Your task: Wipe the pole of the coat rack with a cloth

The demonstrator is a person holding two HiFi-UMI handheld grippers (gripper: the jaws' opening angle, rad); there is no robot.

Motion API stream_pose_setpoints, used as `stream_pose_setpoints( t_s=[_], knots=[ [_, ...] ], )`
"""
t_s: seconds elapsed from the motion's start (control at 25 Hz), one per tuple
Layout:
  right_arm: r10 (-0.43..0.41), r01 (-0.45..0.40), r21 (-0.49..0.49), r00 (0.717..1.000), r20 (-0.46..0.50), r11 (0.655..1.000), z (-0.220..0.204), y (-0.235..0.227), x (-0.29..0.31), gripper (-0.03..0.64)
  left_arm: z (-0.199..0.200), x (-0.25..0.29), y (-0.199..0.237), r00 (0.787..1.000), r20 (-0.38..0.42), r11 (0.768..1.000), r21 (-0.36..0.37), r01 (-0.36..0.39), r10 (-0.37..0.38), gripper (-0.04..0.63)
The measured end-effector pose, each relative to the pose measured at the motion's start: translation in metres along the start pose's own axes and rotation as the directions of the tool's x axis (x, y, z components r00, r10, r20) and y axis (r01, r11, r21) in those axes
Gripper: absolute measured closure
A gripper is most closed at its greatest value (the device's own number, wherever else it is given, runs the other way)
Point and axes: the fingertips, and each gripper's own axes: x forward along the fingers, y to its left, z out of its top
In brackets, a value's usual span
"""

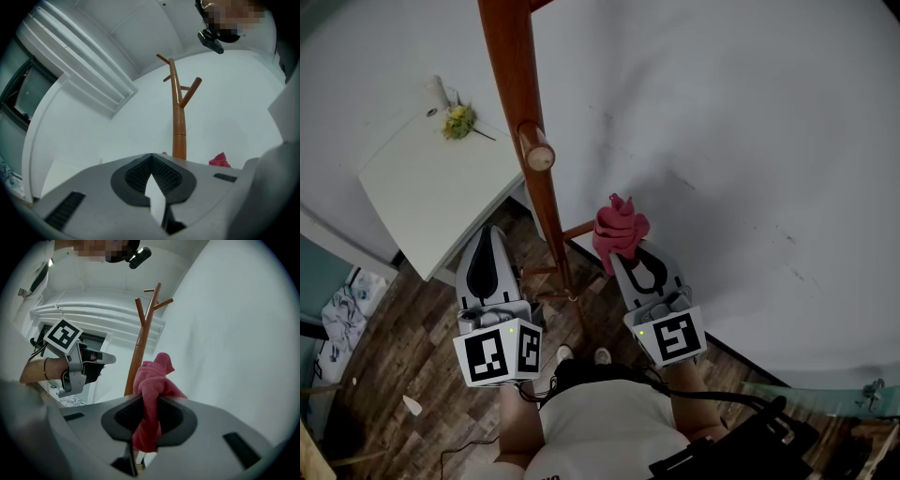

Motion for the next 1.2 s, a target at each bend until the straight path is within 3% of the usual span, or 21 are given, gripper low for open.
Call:
stream_pose_setpoints(
  t_s=[0.32,0.48,0.56,0.84,0.96,1.2],
  knots=[
    [0.088,-0.088,0.026,0.996,0.000,0.996,-0.018,0.022,0.002,0.535,-0.015,-0.008,-0.004,0.998,-0.054,1.000,0.019,-0.009,0.010,0.586],
    [0.188,-0.206,-0.082,0.964,-0.187,0.975,-0.055,0.038,-0.004,0.535,-0.022,-0.014,0.000,0.996,-0.078,0.999,0.029,-0.035,0.037,0.586],
    [0.210,-0.235,-0.086,0.949,-0.236,0.968,-0.068,0.045,-0.003,0.535,-0.023,-0.017,0.004,0.995,-0.083,0.998,0.034,-0.049,0.052,0.586],
    [0.242,-0.267,-0.046,0.924,-0.295,0.963,-0.100,0.063,0.003,0.535,-0.026,-0.024,0.015,0.991,-0.091,0.995,0.040,-0.092,0.096,0.586],
    [0.239,-0.245,0.018,0.925,-0.296,0.969,-0.112,0.066,0.008,0.535,-0.025,-0.026,0.020,0.991,-0.090,0.994,0.039,-0.101,0.104,0.586],
    [0.256,-0.277,-0.011,0.900,-0.354,0.961,-0.131,0.074,0.017,0.535,-0.025,-0.028,0.026,0.990,-0.088,0.994,0.031,-0.106,0.109,0.586]
  ],
)
